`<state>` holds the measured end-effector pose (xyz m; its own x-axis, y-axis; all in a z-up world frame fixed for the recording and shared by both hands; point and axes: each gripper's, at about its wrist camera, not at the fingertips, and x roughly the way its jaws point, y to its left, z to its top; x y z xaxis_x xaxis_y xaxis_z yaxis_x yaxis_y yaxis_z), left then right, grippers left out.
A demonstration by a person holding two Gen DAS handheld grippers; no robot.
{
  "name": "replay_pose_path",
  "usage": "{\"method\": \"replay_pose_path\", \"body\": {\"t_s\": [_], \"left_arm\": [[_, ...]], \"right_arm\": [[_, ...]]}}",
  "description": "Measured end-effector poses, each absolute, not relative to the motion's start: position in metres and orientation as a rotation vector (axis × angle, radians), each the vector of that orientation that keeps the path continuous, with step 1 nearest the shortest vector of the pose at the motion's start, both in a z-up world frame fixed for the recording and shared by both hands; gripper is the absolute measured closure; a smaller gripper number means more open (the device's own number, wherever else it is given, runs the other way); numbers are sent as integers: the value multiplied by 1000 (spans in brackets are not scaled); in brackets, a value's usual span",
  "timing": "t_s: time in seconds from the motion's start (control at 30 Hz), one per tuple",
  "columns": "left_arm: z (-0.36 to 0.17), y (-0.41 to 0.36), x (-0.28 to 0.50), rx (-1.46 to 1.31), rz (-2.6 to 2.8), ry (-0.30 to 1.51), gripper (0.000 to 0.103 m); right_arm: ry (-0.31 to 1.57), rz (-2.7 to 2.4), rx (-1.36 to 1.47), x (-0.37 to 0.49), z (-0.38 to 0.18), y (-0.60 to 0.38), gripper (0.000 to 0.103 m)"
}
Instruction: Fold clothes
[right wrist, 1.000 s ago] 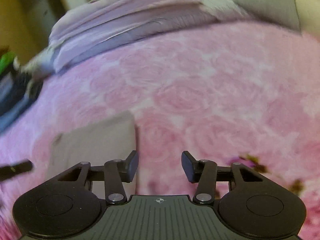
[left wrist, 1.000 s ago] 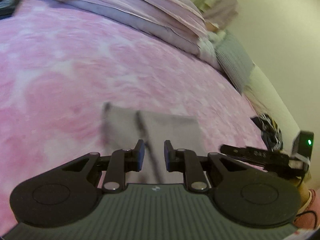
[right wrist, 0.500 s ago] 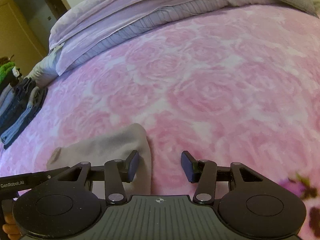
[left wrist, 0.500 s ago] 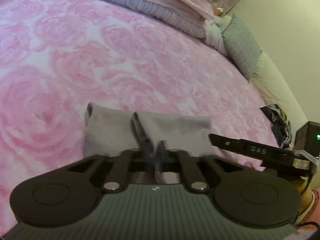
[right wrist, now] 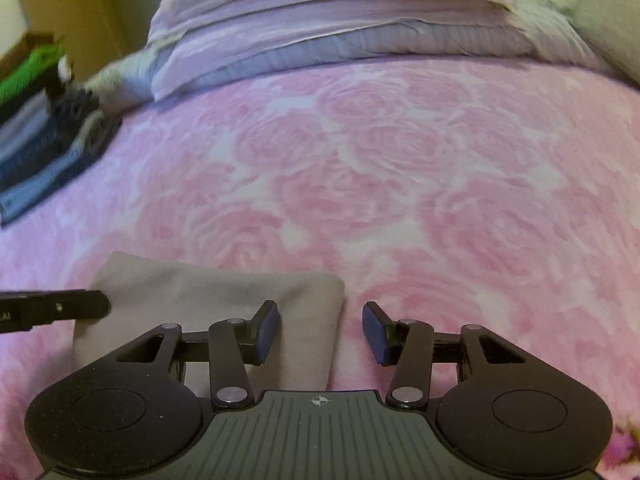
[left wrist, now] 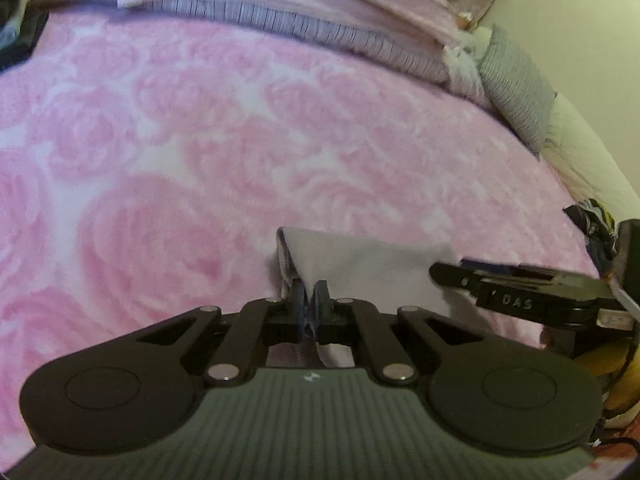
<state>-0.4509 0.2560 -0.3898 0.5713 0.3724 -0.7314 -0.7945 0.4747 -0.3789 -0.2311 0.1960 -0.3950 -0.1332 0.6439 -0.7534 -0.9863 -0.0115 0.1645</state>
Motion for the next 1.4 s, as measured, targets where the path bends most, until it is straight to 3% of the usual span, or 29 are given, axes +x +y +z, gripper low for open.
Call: {"method": "replay_pose_path", "body": {"t_s": [0.17, 0.37, 0.57, 0.97, 1.0, 1.03, 1.07, 1.1, 1.3, 1.4], "left_arm": [[-390, 253, -468, -848, 797, 555, 91], [-367, 183, -502, -856, 779, 491, 90], [-380, 103, -526, -959, 737, 502, 89], [-399, 81, -514, -1045, 765, 496, 88], [-399, 81, -513, -1044, 769, 489, 88], [-398, 81, -513, -1040, 778, 482, 101], [-396, 80, -515, -1032, 787, 468, 101], [-393, 77, -517, -1014, 803, 448, 101], [-361, 56, -546, -832, 894, 388, 101], [-375, 58, -552, -848, 905, 432, 101]], "right_arm": [[704, 1552, -590, -234, -393, 183, 58], [667, 1613, -489, -210, -364, 102, 58], [606, 1730, -527, -220, -348, 0, 58], [460, 1826, -690, -261, -370, -40, 59], [445, 1823, -696, -263, -372, -40, 65], [434, 1832, -704, -264, -374, -39, 73], [420, 1845, -715, -266, -376, -39, 93], [409, 1845, -731, -268, -377, -40, 103], [297, 1836, -781, -278, -372, -52, 103], [295, 1832, -837, -282, -377, -50, 103]]}}
